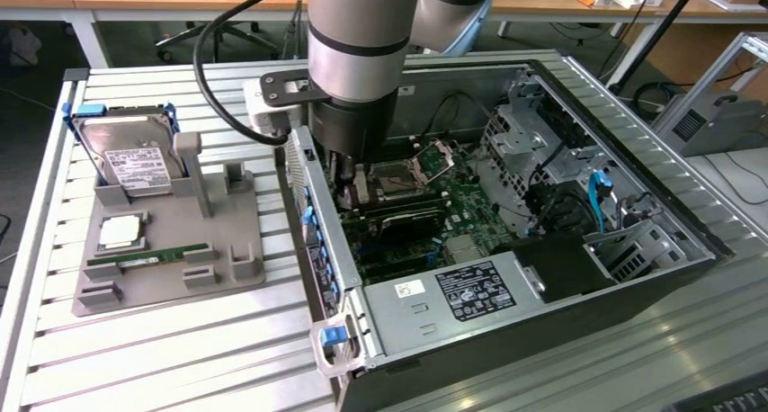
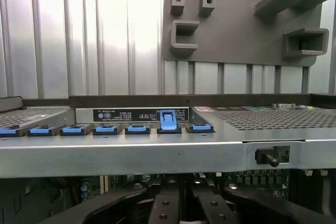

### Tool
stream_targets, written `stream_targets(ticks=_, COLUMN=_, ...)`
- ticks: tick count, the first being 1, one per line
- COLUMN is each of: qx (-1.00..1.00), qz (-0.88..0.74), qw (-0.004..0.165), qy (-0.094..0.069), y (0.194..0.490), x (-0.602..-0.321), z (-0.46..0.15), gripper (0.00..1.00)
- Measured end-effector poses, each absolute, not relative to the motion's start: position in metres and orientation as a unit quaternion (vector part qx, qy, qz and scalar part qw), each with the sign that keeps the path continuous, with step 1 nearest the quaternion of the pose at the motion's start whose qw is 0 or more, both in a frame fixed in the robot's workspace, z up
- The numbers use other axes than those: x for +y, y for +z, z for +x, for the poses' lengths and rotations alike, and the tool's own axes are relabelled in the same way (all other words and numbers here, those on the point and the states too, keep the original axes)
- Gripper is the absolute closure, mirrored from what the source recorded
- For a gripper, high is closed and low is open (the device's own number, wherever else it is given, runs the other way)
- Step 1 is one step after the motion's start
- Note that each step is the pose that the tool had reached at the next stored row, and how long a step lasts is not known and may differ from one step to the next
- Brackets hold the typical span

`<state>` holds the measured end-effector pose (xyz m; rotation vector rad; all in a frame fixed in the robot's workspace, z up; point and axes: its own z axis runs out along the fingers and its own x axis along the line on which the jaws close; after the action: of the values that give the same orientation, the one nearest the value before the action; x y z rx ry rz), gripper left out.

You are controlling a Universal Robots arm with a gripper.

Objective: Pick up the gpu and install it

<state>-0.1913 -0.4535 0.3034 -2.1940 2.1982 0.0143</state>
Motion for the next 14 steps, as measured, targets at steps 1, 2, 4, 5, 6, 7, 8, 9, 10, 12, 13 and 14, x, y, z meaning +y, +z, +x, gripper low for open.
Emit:
stream_targets(ticks=1, qx=0.708, qz=-0.706, qw=0.018, qy=0.005, y=0.3034, x=-0.4536, z=-0.1929, gripper=0.89)
stream_targets(ticks=2, qx=0.708, qz=-0.706, qw=0.018, qy=0.005, y=0.3034, x=-0.4536, z=-0.1939, gripper=0.89)
stream_targets(ticks=4, qx=0.708, qz=-0.706, qw=0.018, qy=0.005, y=0.3033, x=-0.4535, z=-0.1942, gripper=0.89)
stream_targets(ticks=5, qx=0.708, qz=-0.706, qw=0.018, qy=0.005, y=0.3034, x=-0.4535, z=-0.1942, gripper=0.89)
stream_targets(ticks=6, qx=0.708, qz=-0.706, qw=0.018, qy=0.005, y=0.3033, x=-0.4535, z=-0.1943, gripper=0.89)
stream_targets(ticks=7, qx=0.708, qz=-0.706, qw=0.018, qy=0.005, y=0.3031, x=-0.4536, z=-0.1943, gripper=0.89)
stream_targets(ticks=8, qx=0.708, qz=-0.706, qw=0.018, qy=0.005, y=0.3024, x=-0.4536, z=-0.1944, gripper=0.89)
stream_targets(ticks=9, qx=0.708, qz=-0.706, qw=0.018, qy=0.005, y=0.3018, x=-0.4536, z=-0.1952, gripper=0.89)
stream_targets(ticks=10, qx=0.708, qz=-0.706, qw=0.018, qy=0.004, y=0.3016, x=-0.4536, z=-0.1964, gripper=0.89)
stream_targets(ticks=12, qx=0.708, qz=-0.706, qw=0.018, qy=0.005, y=0.3017, x=-0.4535, z=-0.1975, gripper=0.89)
stream_targets(ticks=13, qx=0.708, qz=-0.706, qw=0.018, qy=0.005, y=0.3017, x=-0.4535, z=-0.1975, gripper=0.89)
stream_targets(ticks=14, qx=0.708, qz=-0.706, qw=0.018, qy=0.005, y=0.3016, x=-0.4536, z=-0.1975, gripper=0.89)
